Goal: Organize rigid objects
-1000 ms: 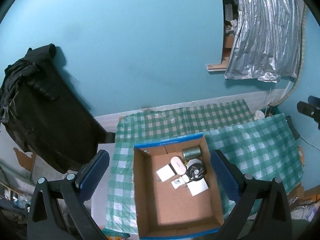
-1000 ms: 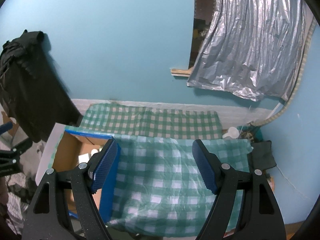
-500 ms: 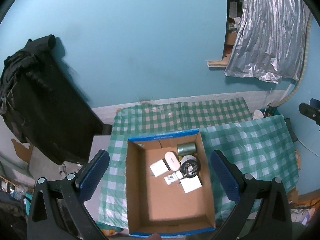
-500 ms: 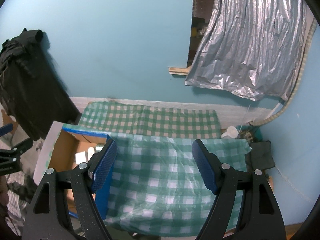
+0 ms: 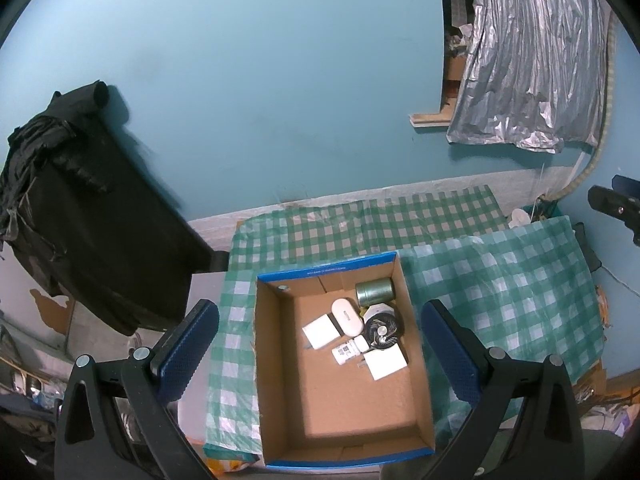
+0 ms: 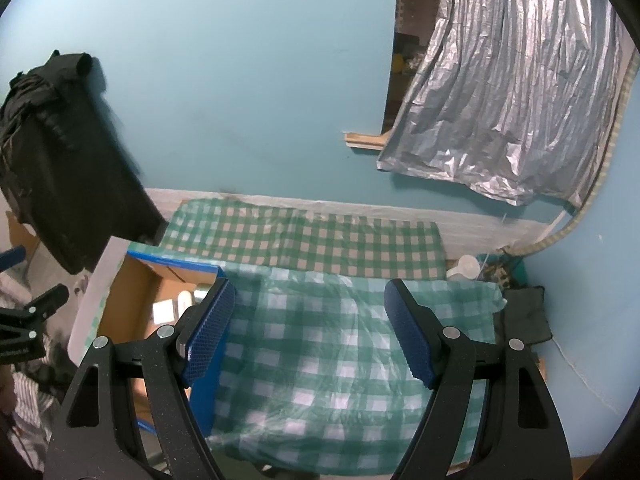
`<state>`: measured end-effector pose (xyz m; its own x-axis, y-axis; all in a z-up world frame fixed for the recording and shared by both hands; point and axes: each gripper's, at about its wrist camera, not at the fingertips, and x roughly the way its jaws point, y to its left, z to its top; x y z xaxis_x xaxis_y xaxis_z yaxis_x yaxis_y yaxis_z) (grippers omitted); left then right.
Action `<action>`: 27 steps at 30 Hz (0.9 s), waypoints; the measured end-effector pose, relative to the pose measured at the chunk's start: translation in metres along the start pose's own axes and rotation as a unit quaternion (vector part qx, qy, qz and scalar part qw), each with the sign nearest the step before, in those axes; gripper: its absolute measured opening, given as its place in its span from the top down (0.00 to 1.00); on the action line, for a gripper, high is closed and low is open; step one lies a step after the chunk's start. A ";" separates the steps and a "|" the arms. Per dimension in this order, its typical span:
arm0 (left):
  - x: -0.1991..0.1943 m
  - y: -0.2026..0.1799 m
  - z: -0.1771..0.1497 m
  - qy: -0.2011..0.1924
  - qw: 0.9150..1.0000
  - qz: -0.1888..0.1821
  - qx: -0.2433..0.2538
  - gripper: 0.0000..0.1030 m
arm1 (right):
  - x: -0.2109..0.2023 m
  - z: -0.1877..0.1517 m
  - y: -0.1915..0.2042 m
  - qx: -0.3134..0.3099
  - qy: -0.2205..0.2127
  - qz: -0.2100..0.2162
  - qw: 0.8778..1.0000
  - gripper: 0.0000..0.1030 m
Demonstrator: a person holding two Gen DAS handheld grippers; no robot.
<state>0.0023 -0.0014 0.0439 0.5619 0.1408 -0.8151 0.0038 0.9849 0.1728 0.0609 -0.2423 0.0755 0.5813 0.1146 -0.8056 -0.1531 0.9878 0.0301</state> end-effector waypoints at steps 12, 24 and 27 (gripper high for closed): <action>0.001 0.000 -0.002 0.005 1.000 0.004 -0.008 0.01 | 0.001 0.001 0.000 -0.003 -0.001 -0.001 1.000 0.25; 0.000 -0.005 -0.004 0.006 1.000 0.001 0.000 0.01 | 0.001 0.001 -0.002 -0.003 0.003 -0.002 1.000 0.25; 0.000 -0.006 -0.005 0.007 1.000 -0.002 0.000 0.01 | 0.001 0.000 -0.003 -0.003 0.004 -0.002 1.000 0.25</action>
<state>-0.0021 -0.0068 0.0402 0.5497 0.1377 -0.8239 0.0063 0.9856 0.1689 0.0614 -0.2448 0.0745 0.5753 0.1107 -0.8104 -0.1567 0.9874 0.0237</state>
